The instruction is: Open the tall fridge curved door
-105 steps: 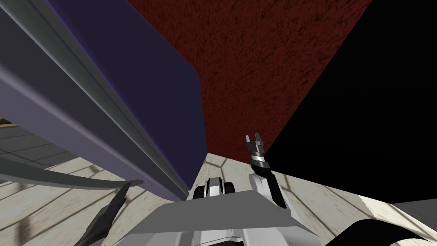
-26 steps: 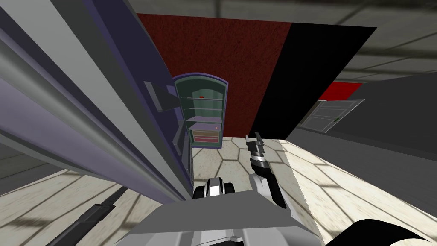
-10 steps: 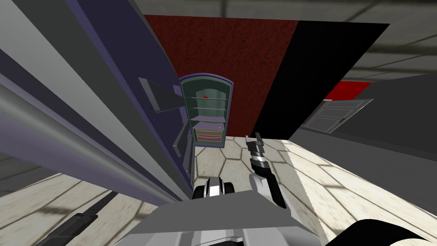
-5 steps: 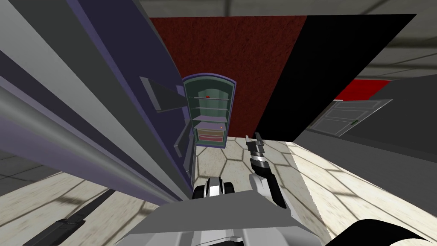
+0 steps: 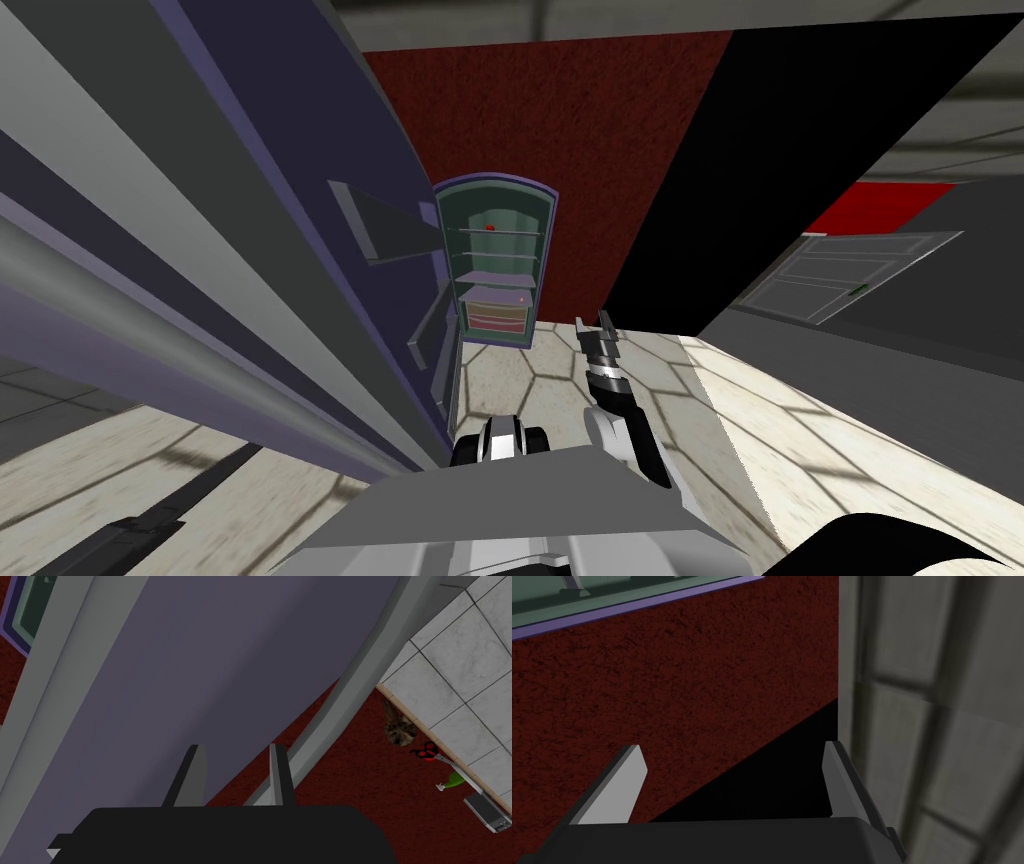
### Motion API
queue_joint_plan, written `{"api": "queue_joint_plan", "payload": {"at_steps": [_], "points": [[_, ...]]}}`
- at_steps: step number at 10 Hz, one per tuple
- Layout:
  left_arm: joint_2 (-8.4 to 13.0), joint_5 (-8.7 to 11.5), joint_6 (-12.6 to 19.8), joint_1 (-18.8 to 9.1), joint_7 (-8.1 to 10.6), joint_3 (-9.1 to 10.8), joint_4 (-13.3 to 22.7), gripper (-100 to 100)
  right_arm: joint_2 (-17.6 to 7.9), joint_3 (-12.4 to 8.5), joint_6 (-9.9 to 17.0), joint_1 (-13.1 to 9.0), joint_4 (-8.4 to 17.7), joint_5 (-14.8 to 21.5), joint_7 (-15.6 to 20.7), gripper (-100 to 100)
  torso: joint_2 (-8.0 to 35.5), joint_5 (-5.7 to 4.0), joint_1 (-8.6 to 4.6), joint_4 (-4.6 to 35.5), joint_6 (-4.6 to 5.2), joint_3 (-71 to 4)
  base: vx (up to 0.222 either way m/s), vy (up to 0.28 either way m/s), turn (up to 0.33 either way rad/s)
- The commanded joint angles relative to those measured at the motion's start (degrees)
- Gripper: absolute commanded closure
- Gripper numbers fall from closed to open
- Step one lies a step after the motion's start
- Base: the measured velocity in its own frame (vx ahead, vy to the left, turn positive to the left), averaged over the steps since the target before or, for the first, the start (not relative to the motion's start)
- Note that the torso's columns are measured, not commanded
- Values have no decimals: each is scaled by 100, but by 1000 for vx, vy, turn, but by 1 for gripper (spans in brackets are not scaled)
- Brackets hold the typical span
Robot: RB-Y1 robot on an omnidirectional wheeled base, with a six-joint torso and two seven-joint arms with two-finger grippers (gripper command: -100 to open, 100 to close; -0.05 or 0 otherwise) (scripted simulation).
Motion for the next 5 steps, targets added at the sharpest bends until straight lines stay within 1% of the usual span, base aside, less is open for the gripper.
{"api": "queue_joint_plan", "payload": {"at_steps": [1,3,5], "points": [[-5,-1,20,7,-2,0,21,0,0,0,0,0,0,0,0,0,-2,16,26,-4,-7,5,0,0,0],[-8,0,25,12,-2,2,28,0,0,0,0,0,0,0,0,0,-12,54,108,-13,-20,6,0,-3,-1],[-10,1,29,16,-2,3,34,0,0,0,0,0,0,0,0,0,-9,60,121,-13,-23,9,0,0,0]]}}
